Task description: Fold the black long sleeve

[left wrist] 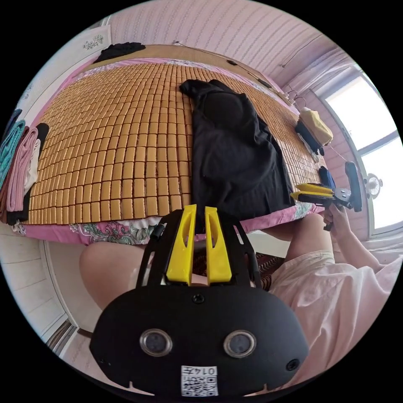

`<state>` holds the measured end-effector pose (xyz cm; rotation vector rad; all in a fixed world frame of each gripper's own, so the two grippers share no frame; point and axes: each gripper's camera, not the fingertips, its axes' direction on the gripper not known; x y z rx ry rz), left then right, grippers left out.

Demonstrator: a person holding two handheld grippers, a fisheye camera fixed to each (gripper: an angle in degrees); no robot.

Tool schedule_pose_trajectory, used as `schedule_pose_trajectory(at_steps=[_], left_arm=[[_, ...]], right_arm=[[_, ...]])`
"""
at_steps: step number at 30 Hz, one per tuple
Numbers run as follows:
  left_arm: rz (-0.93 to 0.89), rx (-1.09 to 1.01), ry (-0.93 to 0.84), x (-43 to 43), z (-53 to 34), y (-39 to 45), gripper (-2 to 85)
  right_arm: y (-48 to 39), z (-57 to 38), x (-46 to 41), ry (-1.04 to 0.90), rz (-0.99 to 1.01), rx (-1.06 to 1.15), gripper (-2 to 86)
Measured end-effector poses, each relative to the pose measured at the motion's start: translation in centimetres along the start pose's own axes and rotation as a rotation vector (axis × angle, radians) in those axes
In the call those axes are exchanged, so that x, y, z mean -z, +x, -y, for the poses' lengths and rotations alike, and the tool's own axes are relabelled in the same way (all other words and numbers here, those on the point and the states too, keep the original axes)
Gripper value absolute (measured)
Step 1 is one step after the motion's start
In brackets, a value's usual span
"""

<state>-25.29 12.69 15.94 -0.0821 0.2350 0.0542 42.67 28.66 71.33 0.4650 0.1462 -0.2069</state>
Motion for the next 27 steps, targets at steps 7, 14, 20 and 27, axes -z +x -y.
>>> schedule_pose_trajectory(at_steps=[7,14,20,27], left_arm=[[0.048,-0.050,-0.227,-2.8,-0.8,-2.0,10.2],[0.077,-0.104,-0.281,-2.3,-3.4,-4.1,0.5],[-0.200,-0.126,0.006,6.6,-6.7,-6.3,-0.8],[-0.498,-0.209,0.673,23.7,-9.3,-9.4,-1.0]], right_arm=[[4.0,-2.0,2.1,-0.022,-0.117,-0.117,1.0],[9.1,-7.2,5.5,0.095,0.176,-0.290,0.3],[12.9,-11.8,12.6,0.509,0.602,-0.326,0.2],[12.7,-14.4,29.0,1.045,0.780,-0.009,0.1]])
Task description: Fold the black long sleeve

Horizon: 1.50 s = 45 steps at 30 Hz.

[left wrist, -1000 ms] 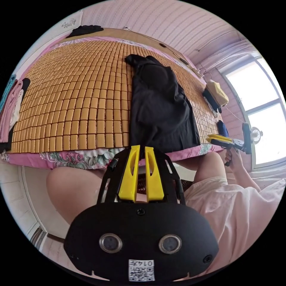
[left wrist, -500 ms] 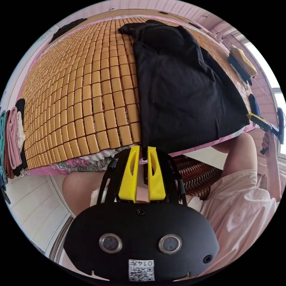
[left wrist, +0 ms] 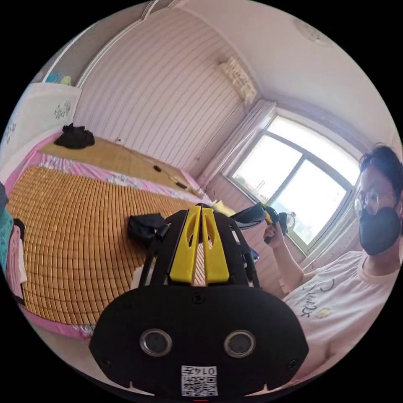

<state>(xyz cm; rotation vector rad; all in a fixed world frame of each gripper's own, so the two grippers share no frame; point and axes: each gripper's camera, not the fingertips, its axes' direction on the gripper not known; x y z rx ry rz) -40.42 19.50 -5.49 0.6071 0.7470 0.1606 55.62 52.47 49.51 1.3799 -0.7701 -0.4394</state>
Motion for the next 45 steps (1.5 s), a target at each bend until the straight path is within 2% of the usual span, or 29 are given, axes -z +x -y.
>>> schedule_pose_trajectory(at_steps=[2,6,8,12,14,18,21,24,27,30,33,36,39,41,45], left_arm=[[-0.024,-0.141,0.216,5.5,3.6,3.5,-1.0],[-0.075,-0.361,0.494,13.6,7.1,9.9,-1.0],[-0.075,-0.473,0.619,17.8,8.4,13.5,-1.0],[0.003,-0.535,0.664,20.7,10.2,15.9,-1.0],[0.091,-0.484,0.585,19.6,11.7,14.8,-1.0],[0.298,-0.339,0.333,13.4,13.6,9.8,-1.0],[0.422,-0.234,0.167,7.9,14.6,5.9,-1.0],[0.454,-0.237,0.216,7.3,17.3,6.6,-1.0],[0.488,-0.319,0.383,9.4,19.8,9.9,-1.0],[0.482,-0.360,0.432,9.9,20.7,10.9,-1.0],[0.478,-0.361,0.349,8.3,20.2,8.9,-1.0],[0.478,-0.299,0.186,4.7,17.7,4.8,-1.0],[0.522,-0.255,-0.027,-0.1,13.2,0.2,-1.0],[0.529,-0.162,-0.192,-3.8,9.0,-3.9,-1.0],[0.521,0.018,-0.393,-8.1,2.9,-9.8,-1.0]], right_arm=[[-4.6,3.2,1.8,0.088,0.093,0.142,0.0],[-17.9,8.6,7.1,0.265,0.215,0.523,0.0],[-23.0,9.9,9.2,0.312,0.195,0.642,0.0],[-29.6,12.3,9.7,0.271,-0.046,0.758,0.0],[-28.7,13.8,7.3,0.161,-0.166,0.712,-0.1],[-18.6,16.0,-1.6,-0.183,-0.408,0.468,-0.1],[-12.0,17.1,-6.8,-0.291,-0.535,0.335,-0.1],[-13.0,21.7,-7.2,-0.148,-0.495,0.320,-0.1],[-18.1,25.7,-5.9,0.059,-0.411,0.449,-0.1],[-20.6,26.9,-6.0,0.108,-0.419,0.539,0.0],[-18.5,25.4,-6.9,0.054,-0.422,0.533,0.0],[-12.9,21.4,-8.6,-0.094,-0.415,0.420,0.0],[-6.6,14.8,-11.2,-0.258,-0.506,0.328,0.0],[-2.6,10.4,-13.0,-0.369,-0.558,0.246,0.1],[6.0,1.5,-16.6,-0.592,-0.608,-0.036,0.1]])
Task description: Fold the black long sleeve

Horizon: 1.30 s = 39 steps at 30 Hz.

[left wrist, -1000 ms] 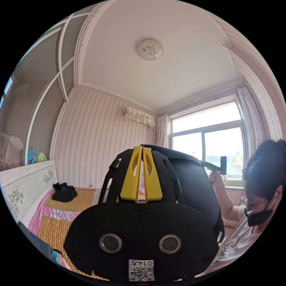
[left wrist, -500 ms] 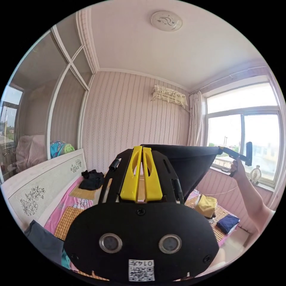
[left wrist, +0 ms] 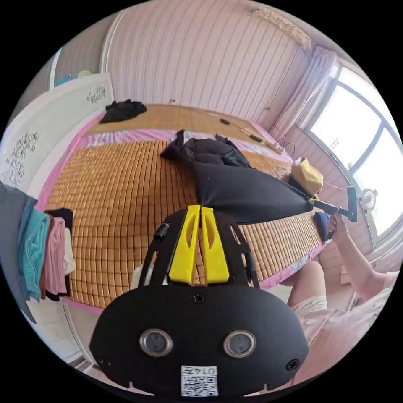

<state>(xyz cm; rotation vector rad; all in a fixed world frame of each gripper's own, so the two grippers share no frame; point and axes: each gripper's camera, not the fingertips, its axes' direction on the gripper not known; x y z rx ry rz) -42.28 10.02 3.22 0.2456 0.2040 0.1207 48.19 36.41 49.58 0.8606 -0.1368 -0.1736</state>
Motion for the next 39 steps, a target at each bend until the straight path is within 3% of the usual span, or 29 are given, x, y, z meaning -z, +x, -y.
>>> schedule_pose_trajectory(at_steps=[5,21,27,30,39], left_arm=[[-0.022,0.124,-0.279,-7.4,-3.1,-1.8,-1.0],[-0.003,-0.026,-0.522,-8.3,-0.8,1.4,-0.7],[0.049,0.054,-0.517,-8.8,1.3,1.5,4.1],[0.086,0.034,-0.466,-8.2,4.4,1.8,4.3],[-0.011,-0.242,-0.224,-13.7,20.7,8.3,4.2]], right_arm=[[2.5,-2.5,-6.9,-0.241,0.033,-0.153,0.2],[-1.2,-2.3,-5.5,-0.430,0.042,-0.020,0.5],[-2.6,-1.3,-6.7,-0.488,-0.019,0.044,2.5],[-1.4,1.3,-6.5,-0.486,-0.034,0.045,7.4],[3.0,25.7,-10.5,-0.234,-0.157,0.120,8.2]])
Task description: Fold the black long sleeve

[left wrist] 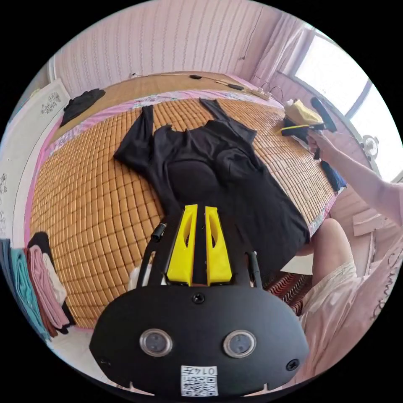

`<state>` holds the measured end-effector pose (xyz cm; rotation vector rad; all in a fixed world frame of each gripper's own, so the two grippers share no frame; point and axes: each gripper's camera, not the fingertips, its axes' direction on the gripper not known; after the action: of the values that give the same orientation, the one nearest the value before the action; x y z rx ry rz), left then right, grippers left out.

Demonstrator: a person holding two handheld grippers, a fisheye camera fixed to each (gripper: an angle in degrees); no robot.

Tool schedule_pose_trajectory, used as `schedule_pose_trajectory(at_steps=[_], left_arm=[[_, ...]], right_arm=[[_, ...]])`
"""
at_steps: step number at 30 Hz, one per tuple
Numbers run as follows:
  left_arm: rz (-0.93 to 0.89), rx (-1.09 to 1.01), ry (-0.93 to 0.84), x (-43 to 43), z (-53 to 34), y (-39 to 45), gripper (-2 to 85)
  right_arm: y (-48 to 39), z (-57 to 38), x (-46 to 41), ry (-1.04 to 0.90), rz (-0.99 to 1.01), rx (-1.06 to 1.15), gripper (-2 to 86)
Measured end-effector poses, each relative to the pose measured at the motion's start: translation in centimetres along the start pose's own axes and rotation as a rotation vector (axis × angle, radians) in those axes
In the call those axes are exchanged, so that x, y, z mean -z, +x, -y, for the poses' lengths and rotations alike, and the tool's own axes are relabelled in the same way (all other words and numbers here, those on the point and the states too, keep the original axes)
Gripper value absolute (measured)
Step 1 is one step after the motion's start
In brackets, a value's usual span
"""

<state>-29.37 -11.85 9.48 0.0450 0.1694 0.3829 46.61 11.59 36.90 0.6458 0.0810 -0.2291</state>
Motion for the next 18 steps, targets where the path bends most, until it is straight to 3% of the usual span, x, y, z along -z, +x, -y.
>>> schedule_pose_trajectory(at_steps=[4,9,14,18], left_arm=[[-0.124,-0.074,0.086,-2.6,8.3,1.0,4.2],[-0.200,-0.027,0.080,-3.7,13.6,1.2,3.0],[-0.240,-0.019,-0.024,-3.4,17.3,2.2,1.8],[-0.264,-0.059,-0.059,-2.5,20.2,3.5,1.9]], right_arm=[[1.7,11.8,-4.4,0.009,-0.022,-0.041,8.3],[3.1,18.2,-9.2,-0.040,-0.021,-0.156,5.0],[4.3,15.4,-7.3,0.026,-0.037,-0.286,0.4],[4.9,6.7,0.1,0.084,-0.119,-0.376,0.9]])
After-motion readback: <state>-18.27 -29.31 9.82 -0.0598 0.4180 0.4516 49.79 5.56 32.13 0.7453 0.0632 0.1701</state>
